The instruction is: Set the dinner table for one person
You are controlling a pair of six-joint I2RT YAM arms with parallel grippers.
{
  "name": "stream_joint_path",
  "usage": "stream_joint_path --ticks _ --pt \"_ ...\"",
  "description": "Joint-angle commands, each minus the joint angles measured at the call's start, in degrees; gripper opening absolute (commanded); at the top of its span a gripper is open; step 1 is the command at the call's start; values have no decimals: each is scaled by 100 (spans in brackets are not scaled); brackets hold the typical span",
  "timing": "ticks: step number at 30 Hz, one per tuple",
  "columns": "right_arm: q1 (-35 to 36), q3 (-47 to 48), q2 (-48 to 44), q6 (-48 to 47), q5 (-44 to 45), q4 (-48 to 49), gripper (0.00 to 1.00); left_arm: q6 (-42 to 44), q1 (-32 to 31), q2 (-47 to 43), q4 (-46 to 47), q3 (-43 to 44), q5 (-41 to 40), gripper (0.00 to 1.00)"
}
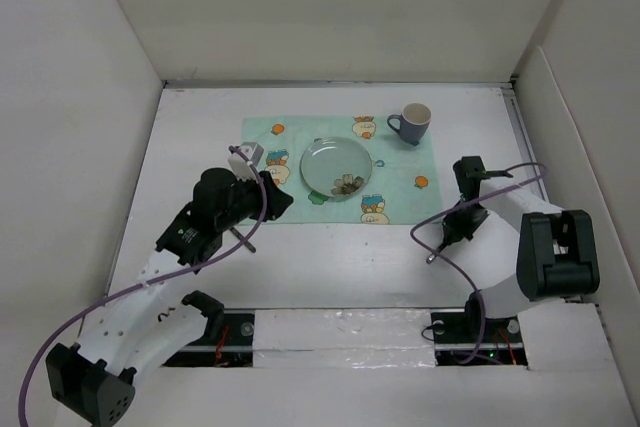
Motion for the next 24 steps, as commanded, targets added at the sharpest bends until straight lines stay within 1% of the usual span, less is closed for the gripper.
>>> stream_joint_path --ticks 1,4,6,7,8,9,11,12,16,17,19,21,22,24 --pt "169 186 14 340 638 -25 0 38 -188 -120 146 -50 -125 27" --pt "222 528 -556 340 989 -332 0 56 -312 -85 136 -24 -274 27" --pt "536 1072 -881 156 1183 -656 0 47 -479 -58 128 -24 -301 27" --pt "782 1544 -1248 -44 1410 -824 0 47 -610 -6 136 2 -397 27" --pt "785 1548 -1252 -168 1413 -826 0 47 -672 -6 136 11 -424 27" --pt "915 2001 -1322 -300 1421 -878 0 38 -725 12 145 20 -467 26" --pt "1284 2434 -1384 -694 1299 -896 0 21 -726 108 171 29 -468 27" --pt "1407 2845 -1358 -784 1220 -939 0 20 -726 135 172 29 -476 27" --pt "1891 3672 -919 -1048 790 -896 0 -41 -726 249 145 64 -704 27" --pt "2110 3806 -796 -1153 719 -844 0 -85 -726 258 128 81 -853 27" --pt "2339 4235 -349 -1242 579 -703 0 -129 -726 232 93 125 -1038 27" --pt "2568 4535 142 -1338 420 -668 0 -252 -726 153 -39 414 -1311 28" --pt "2638 4658 284 -1338 237 -641 0 -287 -726 126 -152 511 -1372 29" --pt "2814 4923 557 -1505 217 -536 0 -348 -726 65 -241 775 -1670 31"
